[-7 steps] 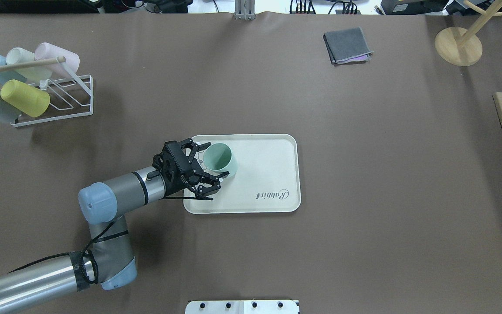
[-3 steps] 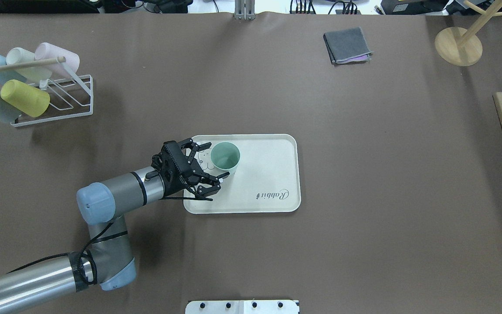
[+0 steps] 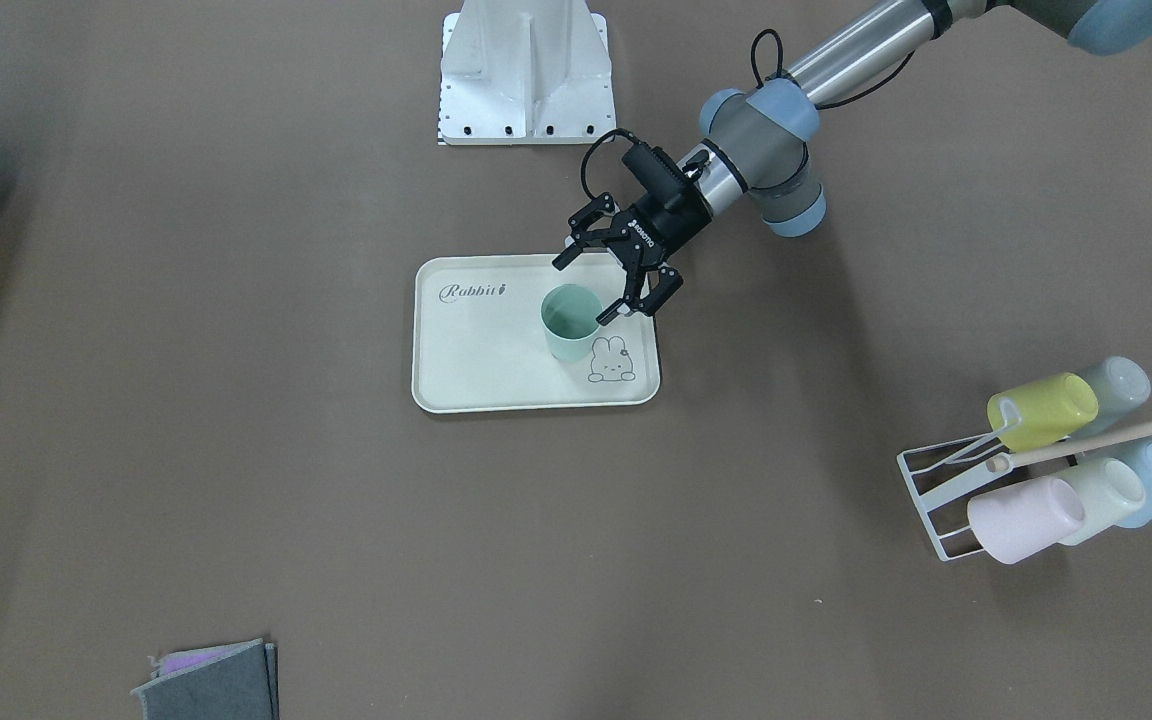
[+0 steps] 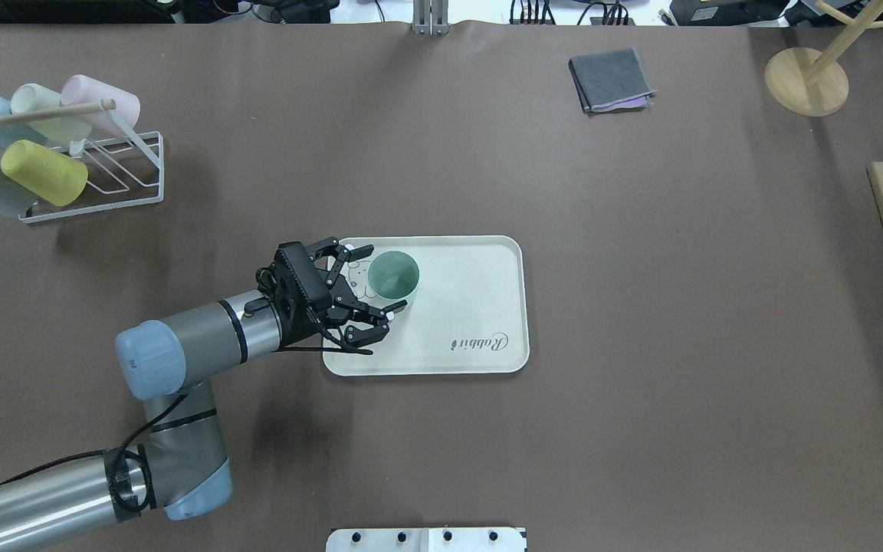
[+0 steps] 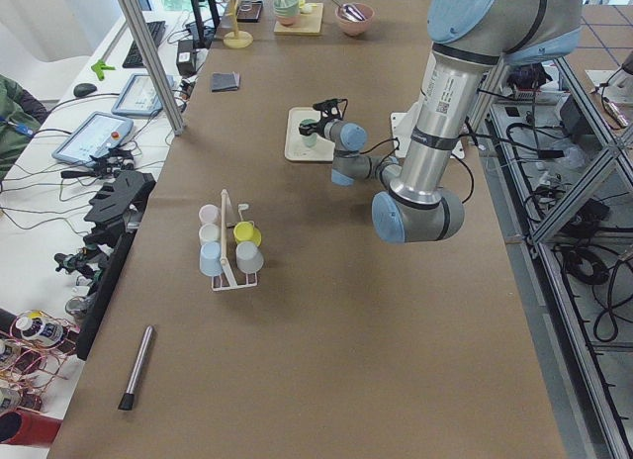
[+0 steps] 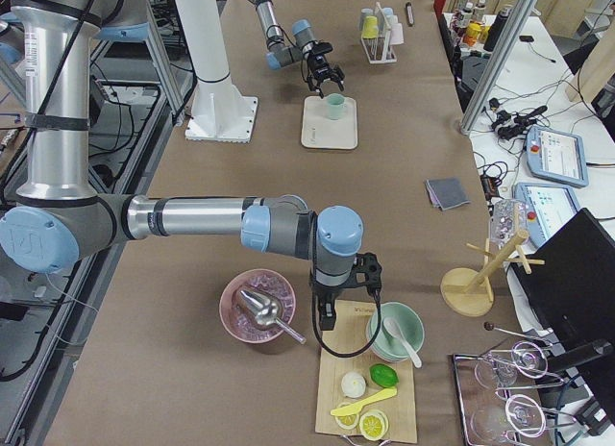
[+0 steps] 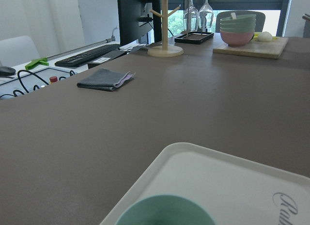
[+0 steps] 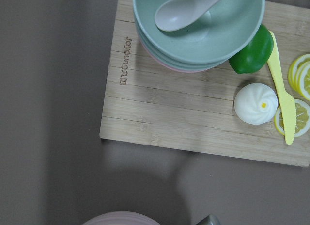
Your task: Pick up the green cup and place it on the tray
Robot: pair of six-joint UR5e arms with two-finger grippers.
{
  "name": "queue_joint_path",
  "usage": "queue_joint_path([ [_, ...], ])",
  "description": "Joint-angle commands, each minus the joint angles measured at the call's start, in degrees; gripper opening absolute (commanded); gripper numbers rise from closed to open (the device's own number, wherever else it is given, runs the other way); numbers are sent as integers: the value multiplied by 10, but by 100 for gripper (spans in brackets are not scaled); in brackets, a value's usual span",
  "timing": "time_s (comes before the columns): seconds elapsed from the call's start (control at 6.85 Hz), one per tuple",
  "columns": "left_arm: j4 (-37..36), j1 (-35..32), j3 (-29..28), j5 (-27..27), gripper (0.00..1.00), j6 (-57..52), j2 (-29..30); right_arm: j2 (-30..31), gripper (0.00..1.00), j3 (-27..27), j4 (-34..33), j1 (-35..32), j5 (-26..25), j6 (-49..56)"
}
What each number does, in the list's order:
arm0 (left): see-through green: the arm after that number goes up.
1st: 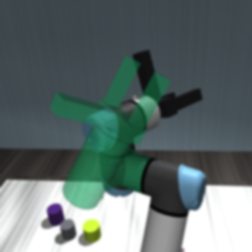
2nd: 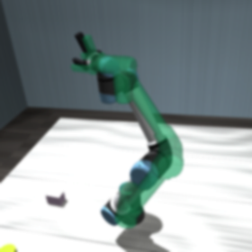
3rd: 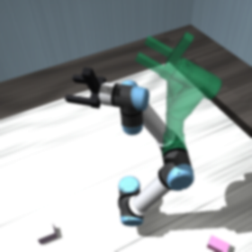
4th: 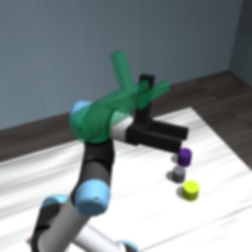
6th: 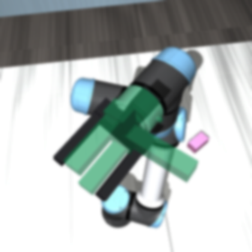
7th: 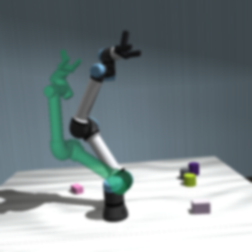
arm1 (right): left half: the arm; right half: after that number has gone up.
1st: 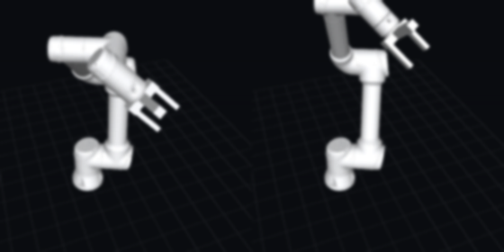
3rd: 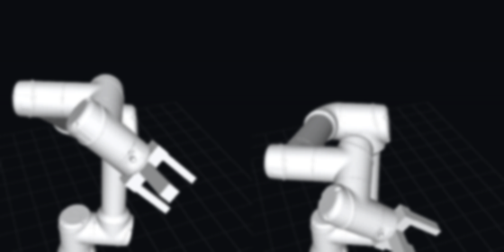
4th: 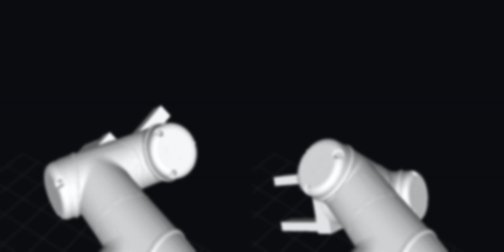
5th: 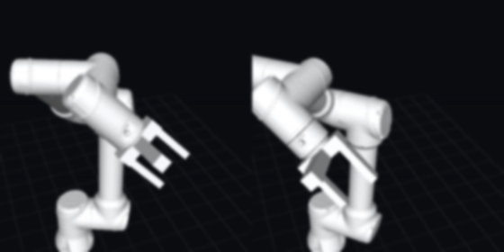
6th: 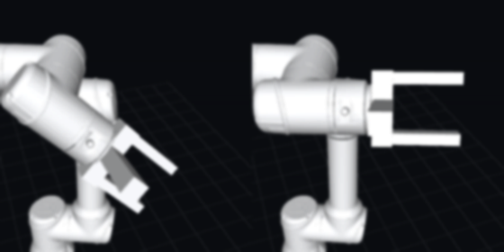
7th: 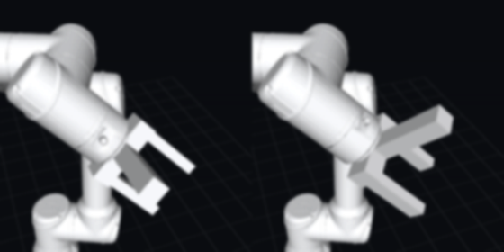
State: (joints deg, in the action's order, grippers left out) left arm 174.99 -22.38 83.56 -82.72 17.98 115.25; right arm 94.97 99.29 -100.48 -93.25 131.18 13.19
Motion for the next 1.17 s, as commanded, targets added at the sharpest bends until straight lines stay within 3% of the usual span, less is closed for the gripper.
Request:
queue_joint_path([
  [0.0,-105,-37,109,-50,99,0,-34,-3,100,-1,0,0,0,0],
  [0.29,-260,-103,142,-93,99,0,-32,-4,100,-1,0,0,0,0],
  [0.58,-463,-179,190,-125,99,-21,-26,-1,100,-1,0,0,0,0],
  [0.88,-614,-277,214,-122,99,-200,-25,0,100,-1,0,0,0,1],
  [1.02,-686,-346,217,-164,99,-261,-26,1,100,-1,0,0,-1,1],
])
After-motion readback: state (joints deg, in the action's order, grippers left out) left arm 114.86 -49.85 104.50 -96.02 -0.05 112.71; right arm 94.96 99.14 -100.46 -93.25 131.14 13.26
